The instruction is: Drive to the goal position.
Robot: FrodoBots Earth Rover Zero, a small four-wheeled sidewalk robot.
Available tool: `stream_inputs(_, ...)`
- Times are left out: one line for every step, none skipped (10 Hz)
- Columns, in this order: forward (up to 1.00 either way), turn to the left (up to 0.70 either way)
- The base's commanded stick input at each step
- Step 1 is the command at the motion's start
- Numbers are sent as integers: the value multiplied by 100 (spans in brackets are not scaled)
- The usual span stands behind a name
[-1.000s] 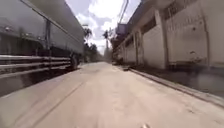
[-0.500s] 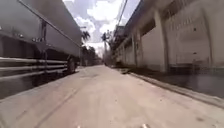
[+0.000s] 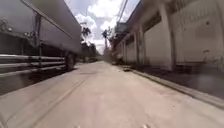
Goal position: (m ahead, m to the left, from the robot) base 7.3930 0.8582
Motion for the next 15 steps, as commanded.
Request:
stream_inputs(70, 0)
stream_inputs(70, 0)
stream_inputs(70, 0)
stream_inputs(70, 0)
stream_inputs(70, 0)
stream_inputs(70, 0)
stream_inputs(70, 0)
stream_inputs(70, 0)
stream_inputs(70, 0)
stream_inputs(70, 0)
stream_inputs(70, 0)
stream_inputs(70, 0)
stream_inputs(70, 0)
stream_inputs(70, 0)
stream_inputs(70, 0)
